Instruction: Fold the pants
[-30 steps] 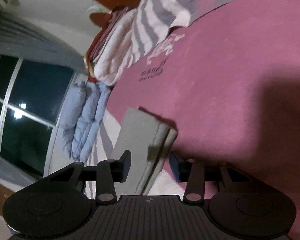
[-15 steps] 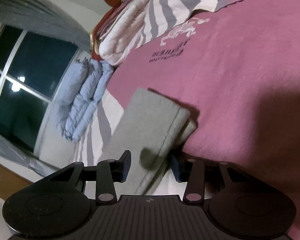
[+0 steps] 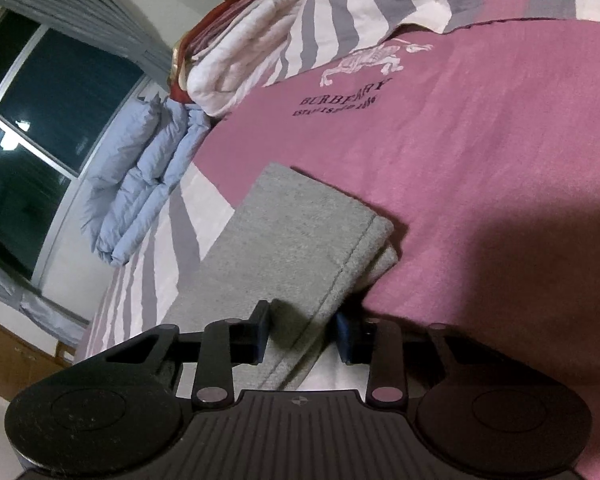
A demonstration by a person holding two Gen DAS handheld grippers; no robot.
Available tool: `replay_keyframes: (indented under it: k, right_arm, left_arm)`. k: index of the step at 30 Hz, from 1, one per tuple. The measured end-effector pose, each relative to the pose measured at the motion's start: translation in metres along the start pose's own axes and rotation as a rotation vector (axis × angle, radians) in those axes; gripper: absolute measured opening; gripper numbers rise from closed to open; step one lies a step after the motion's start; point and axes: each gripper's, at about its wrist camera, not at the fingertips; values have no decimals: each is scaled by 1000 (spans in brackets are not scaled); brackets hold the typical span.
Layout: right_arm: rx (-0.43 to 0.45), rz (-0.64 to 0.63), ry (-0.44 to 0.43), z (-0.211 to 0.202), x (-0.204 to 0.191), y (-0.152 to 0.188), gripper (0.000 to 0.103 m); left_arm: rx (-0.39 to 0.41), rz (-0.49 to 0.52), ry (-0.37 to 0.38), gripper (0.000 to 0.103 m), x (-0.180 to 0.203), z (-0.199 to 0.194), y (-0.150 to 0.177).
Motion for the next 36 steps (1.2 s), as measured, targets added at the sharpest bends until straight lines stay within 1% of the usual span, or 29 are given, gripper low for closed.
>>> replay_keyframes:
  k: [1, 4, 6, 7, 12, 14, 15, 16, 19, 21, 22, 24, 25, 27, 30, 32, 34, 36]
  right_arm:
    - [0, -8, -2, 0, 0, 0, 38]
    - [5, -41, 15, 0, -4, 0, 37]
    - [11, -67, 38, 1, -8, 0, 28]
    - [9, -54, 37, 2, -6, 0, 26]
    - [-9, -15, 4, 7, 2, -3, 26]
    - [-5, -45, 18, 6, 0, -4, 22]
    - [0, -51, 24, 4, -2, -4, 19]
    - [12, -54, 21, 2, -5, -5, 13]
    - [63, -63, 4, -10, -21, -5, 10]
    - [101, -83, -23, -19, -41, -5, 9]
    - [120, -104, -38, -24, -56, -4, 9]
    - [161, -170, -61, -35, -87, 1, 9]
    - [179, -218, -79, -40, -108, 7, 9]
    - [187, -285, -130, -46, -144, 22, 9]
    - [171, -385, -212, -51, -195, 56, 9]
    - [144, -473, -273, -51, -228, 91, 9]
    - [115, -578, -326, -51, -255, 133, 9]
    - [48, -693, -392, -44, -275, 183, 9]
  left_arm:
    - [0, -1, 2, 98, -1, 0, 0]
    - [0, -5, 7, 97, -2, -1, 0]
    - [-1, -6, 9, 97, -2, -1, 0]
    - [-1, -7, 10, 97, -2, -1, -1]
    - [-1, -6, 9, 98, -2, -1, 0]
    - [-1, -5, 8, 97, -2, -1, 0]
    - [-1, -3, 6, 97, -2, -1, -1]
    - [-1, 0, 5, 98, -1, -2, -1]
    - [15, 6, 2, 97, -2, -7, -5]
    - [46, 19, -31, 97, -5, -14, -8]
    - [59, 14, -47, 97, -9, -18, -9]
    - [73, -30, -67, 97, -20, -23, -10]
    - [76, -59, -75, 97, -27, -25, -10]
    - [80, -97, -81, 97, -35, -27, -13]
    - [104, -111, -103, 97, -48, -38, -14]
    - [116, -126, -116, 97, -56, -46, -14]
    - [117, -144, -125, 97, -65, -53, -11]
    - [109, -149, -135, 97, -73, -57, -9]
Point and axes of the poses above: each gripper's, at about its wrist camera, not at the fingertips, and z roughly the way its jaws point, x to its right, y to its underside, and after that the axes turned 12 degrees about y, right-handed
